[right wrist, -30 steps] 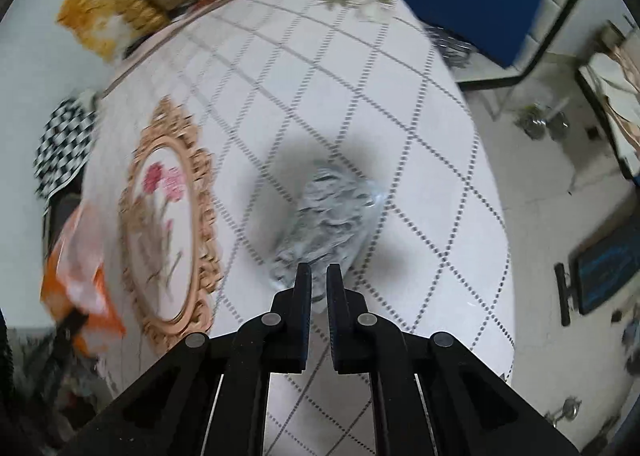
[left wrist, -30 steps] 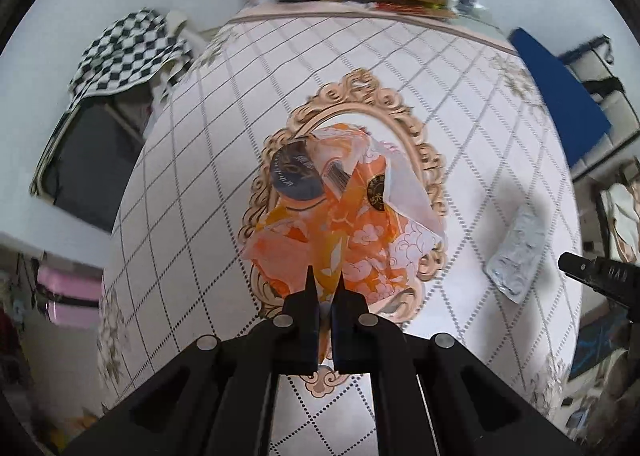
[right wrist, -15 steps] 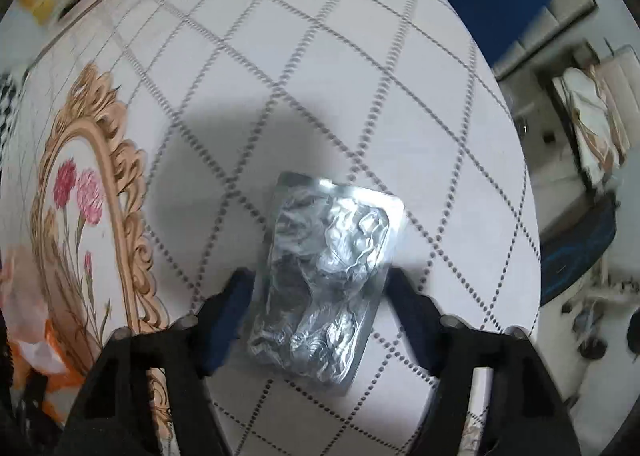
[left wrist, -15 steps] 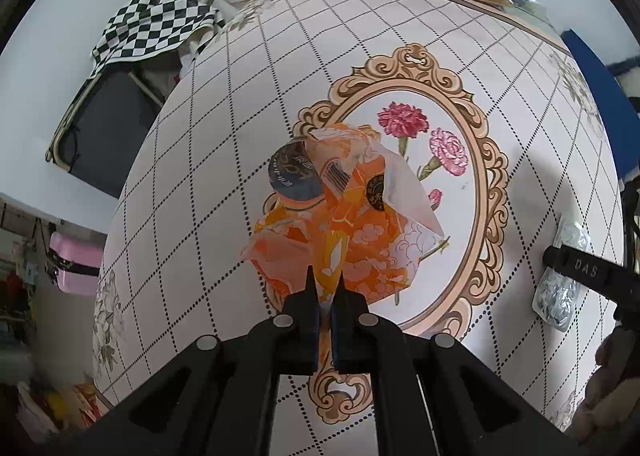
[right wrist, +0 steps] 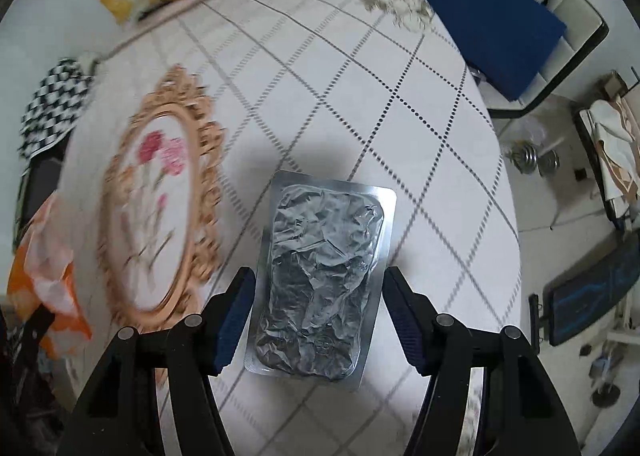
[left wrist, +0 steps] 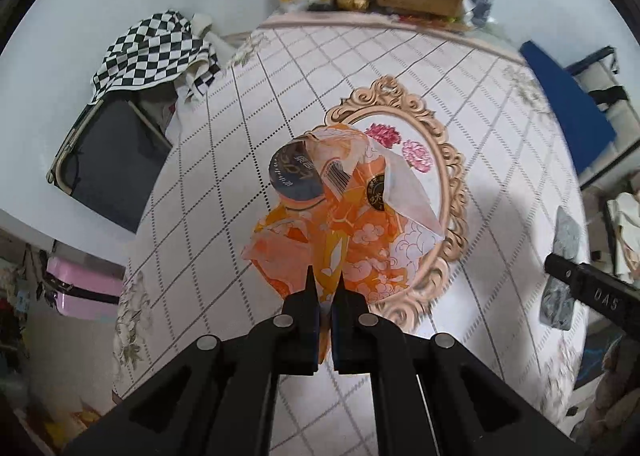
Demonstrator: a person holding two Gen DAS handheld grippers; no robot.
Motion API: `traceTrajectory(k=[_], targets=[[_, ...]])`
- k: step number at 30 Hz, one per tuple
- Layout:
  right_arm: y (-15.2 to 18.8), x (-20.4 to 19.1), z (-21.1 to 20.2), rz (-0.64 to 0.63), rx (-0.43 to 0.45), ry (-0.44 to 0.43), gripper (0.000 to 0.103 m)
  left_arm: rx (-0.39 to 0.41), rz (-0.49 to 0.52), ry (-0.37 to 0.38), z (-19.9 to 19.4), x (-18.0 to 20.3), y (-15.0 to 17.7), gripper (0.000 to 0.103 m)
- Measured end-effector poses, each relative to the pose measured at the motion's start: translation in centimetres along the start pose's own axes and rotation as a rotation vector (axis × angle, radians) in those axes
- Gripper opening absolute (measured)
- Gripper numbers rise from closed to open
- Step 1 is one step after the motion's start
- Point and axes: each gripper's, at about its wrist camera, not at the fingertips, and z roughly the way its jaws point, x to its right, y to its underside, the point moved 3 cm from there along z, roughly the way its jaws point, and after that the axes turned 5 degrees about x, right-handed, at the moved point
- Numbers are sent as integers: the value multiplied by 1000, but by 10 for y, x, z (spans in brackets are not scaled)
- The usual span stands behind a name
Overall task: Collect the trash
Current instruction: 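Carry the snack bag and blister pack toward the trash bin, then open both grippers over the trash bin, dropping snack bag and blister pack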
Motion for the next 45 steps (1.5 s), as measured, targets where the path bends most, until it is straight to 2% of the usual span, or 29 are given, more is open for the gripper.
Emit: traceTrajectory(k=[6,9,13,16,19,22,24,30,34,41,45], targets=[[67,-21,-69,-48,84,-44,67,67,30,92,-66,-27,40,1],[115,-34,-106,-52,123,-65,67,105,62,145,-104,-51,76,1],[193,-54,-153,-18,168,-83,67,116,111,204,-136,-79,128,1],[258,-66,-177,27,173,-93,67,63,132,246,-149,-102,175,1],[327,-73,-189,92,134,-117,67,-33,133,287,-149,-126,225,1],[391,-74,-184,149,61,-140,67,-137,140,307,-136,-141,274,1],[427,-72,-175,180,16,-144,67,-218,145,300,-114,-147,309,1],[518,-54,-101,267,-133,-134,67,-424,95,334,-22,-138,391,2],[568,-34,-18,302,-213,-108,67,-516,58,346,68,-113,435,2],[613,1,147,350,-270,-105,67,-600,11,362,225,-66,487,2],[628,14,235,364,-282,-128,67,-643,3,353,273,-53,504,6]])
